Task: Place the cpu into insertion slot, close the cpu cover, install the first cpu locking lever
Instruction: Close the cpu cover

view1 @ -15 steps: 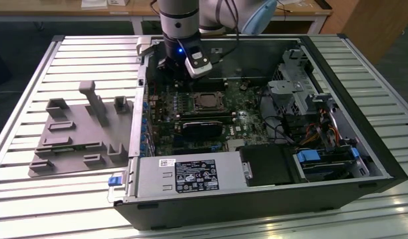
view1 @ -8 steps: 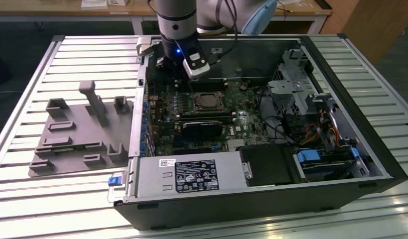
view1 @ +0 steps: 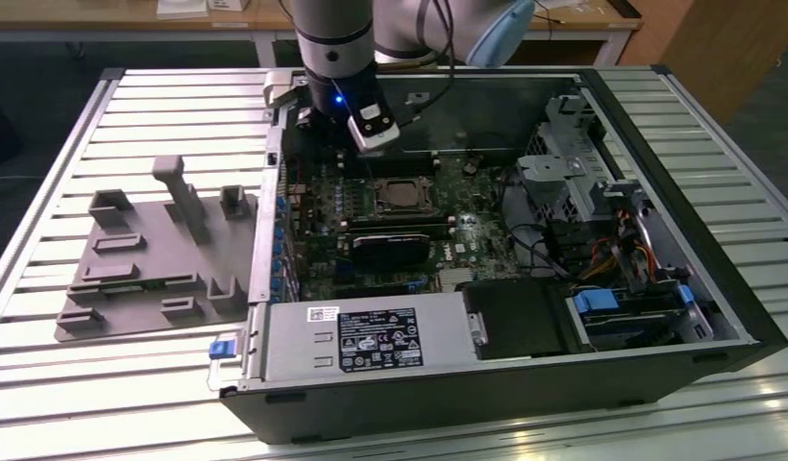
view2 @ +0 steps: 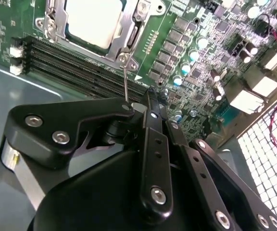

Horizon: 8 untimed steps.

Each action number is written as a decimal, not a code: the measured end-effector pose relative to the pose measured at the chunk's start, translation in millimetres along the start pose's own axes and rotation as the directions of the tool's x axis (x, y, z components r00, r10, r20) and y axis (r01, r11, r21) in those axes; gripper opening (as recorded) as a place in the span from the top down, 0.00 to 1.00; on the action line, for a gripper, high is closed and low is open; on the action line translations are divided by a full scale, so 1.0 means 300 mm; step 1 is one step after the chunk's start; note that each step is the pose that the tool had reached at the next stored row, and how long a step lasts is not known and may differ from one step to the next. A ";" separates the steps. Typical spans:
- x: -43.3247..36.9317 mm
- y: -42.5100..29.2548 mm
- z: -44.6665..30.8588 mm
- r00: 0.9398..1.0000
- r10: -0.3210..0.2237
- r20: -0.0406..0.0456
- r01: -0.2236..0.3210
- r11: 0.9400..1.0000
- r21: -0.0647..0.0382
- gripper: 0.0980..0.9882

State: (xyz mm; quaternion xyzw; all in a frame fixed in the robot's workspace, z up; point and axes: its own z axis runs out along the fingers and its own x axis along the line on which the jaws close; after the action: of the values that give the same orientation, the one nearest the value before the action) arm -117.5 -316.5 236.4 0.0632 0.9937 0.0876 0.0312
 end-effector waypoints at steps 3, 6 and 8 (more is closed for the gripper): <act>0.000 0.000 0.000 1.000 0.000 0.000 0.000 1.000 -0.002 1.00; -0.005 0.000 0.001 1.000 0.000 0.000 0.000 1.000 -0.002 1.00; -0.015 0.002 0.001 1.000 0.000 0.000 0.000 1.000 -0.002 1.00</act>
State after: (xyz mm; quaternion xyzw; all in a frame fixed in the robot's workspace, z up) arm -113.0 -316.6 236.4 0.0632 0.9936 0.0885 0.0312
